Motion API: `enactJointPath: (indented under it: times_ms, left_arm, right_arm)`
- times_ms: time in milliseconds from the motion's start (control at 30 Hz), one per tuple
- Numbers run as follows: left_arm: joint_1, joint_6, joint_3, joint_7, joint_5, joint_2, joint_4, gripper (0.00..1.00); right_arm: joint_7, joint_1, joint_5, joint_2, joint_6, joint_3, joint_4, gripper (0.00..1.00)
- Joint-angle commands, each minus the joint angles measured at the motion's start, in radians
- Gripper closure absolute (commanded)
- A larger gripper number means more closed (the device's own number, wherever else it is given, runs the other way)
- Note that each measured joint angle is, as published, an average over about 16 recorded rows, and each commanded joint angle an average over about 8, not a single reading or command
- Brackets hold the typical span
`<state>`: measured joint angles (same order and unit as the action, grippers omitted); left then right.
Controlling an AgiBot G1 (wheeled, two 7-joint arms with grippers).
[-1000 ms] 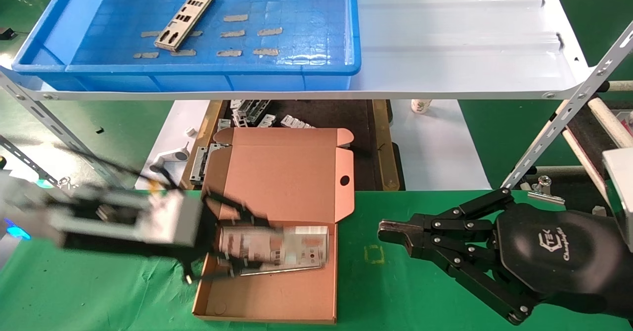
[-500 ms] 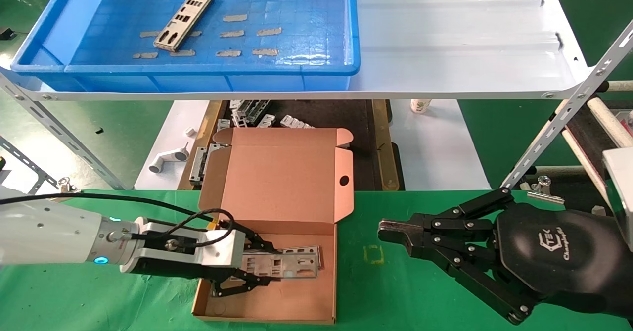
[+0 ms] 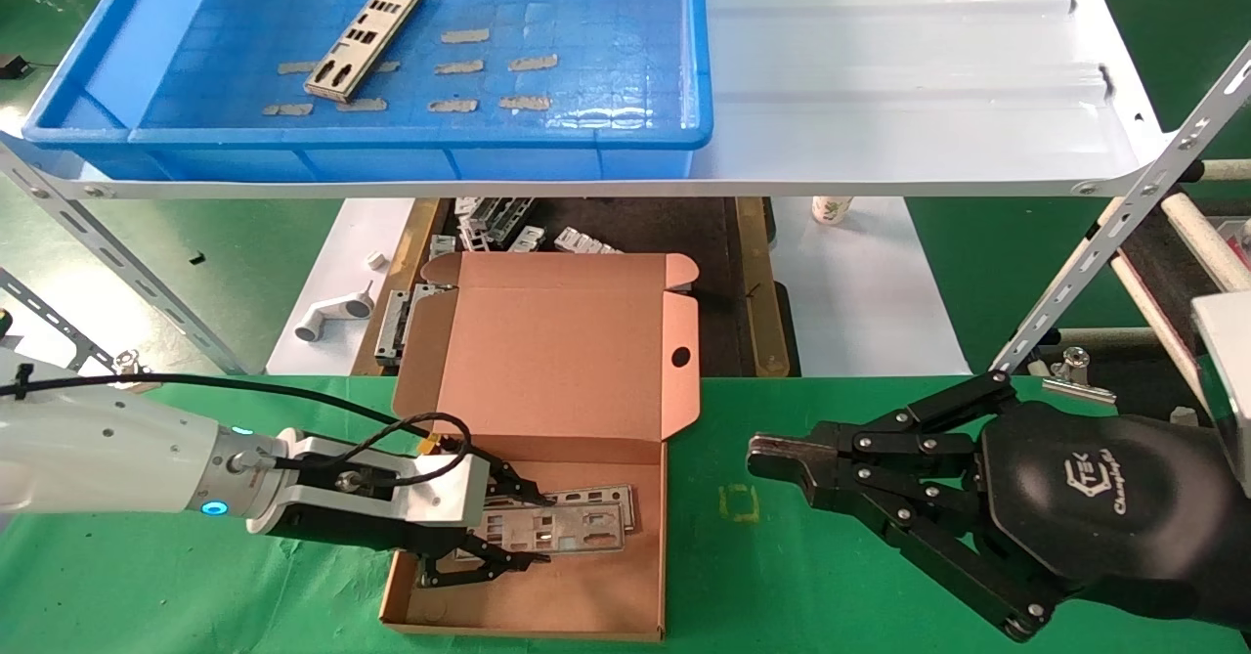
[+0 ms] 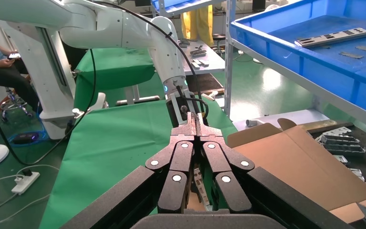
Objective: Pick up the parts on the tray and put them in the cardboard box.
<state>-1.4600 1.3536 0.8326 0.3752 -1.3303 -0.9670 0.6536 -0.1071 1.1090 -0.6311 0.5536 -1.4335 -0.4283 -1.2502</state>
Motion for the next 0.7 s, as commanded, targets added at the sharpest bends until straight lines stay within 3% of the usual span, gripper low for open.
enactJointPath:
  times_ms: [33,333,367,400,600,667,700]
  left_arm:
    - [-0.004,0.004,0.0,0.005,0.002,-0.005,-0.013,0.0]
    - [-0.029,0.091,-0.007,0.023,0.034,-0.001,-0.05,0.0]
    - [-0.029,0.098,-0.011,0.02,0.041,0.001,-0.05,0.0]
    - [-0.028,0.103,-0.016,0.014,0.048,0.004,-0.047,0.0]
    - [0.006,0.106,-0.057,-0.032,0.091,0.031,0.007,0.0]
    - [0.02,0.107,-0.075,-0.051,0.11,0.042,0.029,0.0]
    - [0.027,0.108,-0.085,-0.061,0.119,0.049,0.041,0.0]
  right_arm:
    - [0.0,0.0,0.0,0.0,0.0,0.0,0.0,1.0]
    - [0.0,0.0,0.0,0.0,0.0,0.0,0.0,1.0]
    - [0.0,0.0,0.0,0.0,0.0,0.0,0.0,0.96]
    - [0.0,0.0,0.0,0.0,0.0,0.0,0.0,0.89]
    - [0.0,0.0,0.0,0.0,0.0,0.0,0.0,0.14]
    - [0.0,0.0,0.0,0.0,0.0,0.0,0.0,0.0]
    - [0.0,0.0,0.0,0.0,0.0,0.0,0.0,0.0]
